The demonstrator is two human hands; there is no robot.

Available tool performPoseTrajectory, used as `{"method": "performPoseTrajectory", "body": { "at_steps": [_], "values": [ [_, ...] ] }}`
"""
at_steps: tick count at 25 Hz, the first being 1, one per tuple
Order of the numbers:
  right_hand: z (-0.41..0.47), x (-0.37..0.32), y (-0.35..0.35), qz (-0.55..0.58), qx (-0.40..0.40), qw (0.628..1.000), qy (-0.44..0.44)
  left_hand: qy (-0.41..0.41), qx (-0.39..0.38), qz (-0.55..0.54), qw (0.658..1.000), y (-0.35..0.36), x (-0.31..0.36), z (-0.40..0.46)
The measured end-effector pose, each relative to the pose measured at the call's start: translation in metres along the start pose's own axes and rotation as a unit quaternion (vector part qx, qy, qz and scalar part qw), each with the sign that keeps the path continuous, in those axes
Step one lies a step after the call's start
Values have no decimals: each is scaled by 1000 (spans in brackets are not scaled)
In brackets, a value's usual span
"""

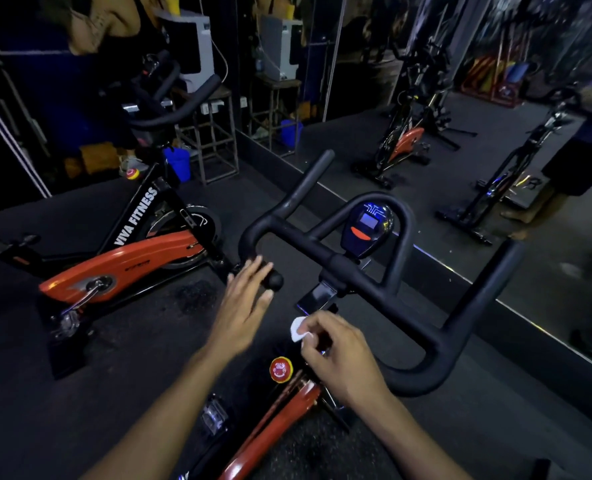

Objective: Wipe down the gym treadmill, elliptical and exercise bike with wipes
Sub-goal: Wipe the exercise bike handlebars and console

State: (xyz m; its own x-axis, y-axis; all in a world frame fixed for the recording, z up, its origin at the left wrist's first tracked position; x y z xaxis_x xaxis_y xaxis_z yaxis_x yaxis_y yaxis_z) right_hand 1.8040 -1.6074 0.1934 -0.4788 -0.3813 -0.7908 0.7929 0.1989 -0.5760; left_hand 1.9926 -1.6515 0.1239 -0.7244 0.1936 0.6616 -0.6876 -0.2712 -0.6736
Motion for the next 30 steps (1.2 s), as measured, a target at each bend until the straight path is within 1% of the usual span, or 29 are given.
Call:
{"method": "performPoseTrajectory", "body": {
  "at_steps": [2, 4, 5, 8, 10, 11, 12, 15, 18, 21, 24, 25, 27, 28, 30],
  "values": [
    [-21, 0, -4, 28, 21, 999, -30, -81, 12, -26, 996, 2, -23, -73],
    [-39, 7, 2, 54, 9, 998, -41, -147, 0, -38, 988, 11, -40, -139],
    [-47, 18, 8, 73, -10, 997, -34, -171, -6, -35, 985, 16, -45, -167],
    [-64, 50, 38, 115, -108, 987, 11, -248, -11, -12, 969, 29, -56, -232],
    [-78, 73, 59, 148, -194, 967, 67, -310, -26, -2, 950, 40, -60, -272],
    [-84, 84, 69, 142, -238, 957, 81, -336, -48, 3, 941, 48, -60, -291],
    [-90, 94, 79, 137, -272, 950, 74, -359, -65, 12, 931, 56, -57, -312],
    [-108, 127, 109, 75, -322, 944, 16, -415, -106, 51, 902, 72, -39, -374],
    [-140, 132, 151, 70, -397, 915, -26, -467, -120, 54, 874, 66, -21, -437],
    [-168, 122, 183, 69, -442, 894, -37, -545, -141, 51, 825, 54, -14, -504],
    [-195, 106, 210, 59, -485, 872, -33, -591, -170, 53, 787, 51, -12, -567],
    [-206, 101, 220, 40, -502, 863, -40, -598, -178, 54, 779, 51, -10, -583],
    [-232, 80, 245, 6, -528, 847, -61, -599, -179, 45, 779, 49, -9, -611],
    [-248, 65, 261, -3, -540, 838, -77, -601, -167, 32, 781, 47, -10, -622],
    [-290, 33, 297, -20, -580, 808, -107, -611, -135, 24, 780, 38, -12, -653]
  ]
}}
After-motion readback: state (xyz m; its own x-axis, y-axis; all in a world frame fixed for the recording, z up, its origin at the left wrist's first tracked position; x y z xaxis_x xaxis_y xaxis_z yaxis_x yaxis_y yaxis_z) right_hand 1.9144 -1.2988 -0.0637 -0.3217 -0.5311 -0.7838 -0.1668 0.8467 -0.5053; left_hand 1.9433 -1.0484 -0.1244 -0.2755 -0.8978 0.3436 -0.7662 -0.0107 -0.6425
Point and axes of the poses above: each hand's wrist, its own z-axis towards the middle knuckle, its own y-axis out of the palm, x = y × z, the point moved 9 cm from there along z, towards the middle knuckle, and after that the axes turned 6 degrees about z, right-handed, at the moved point
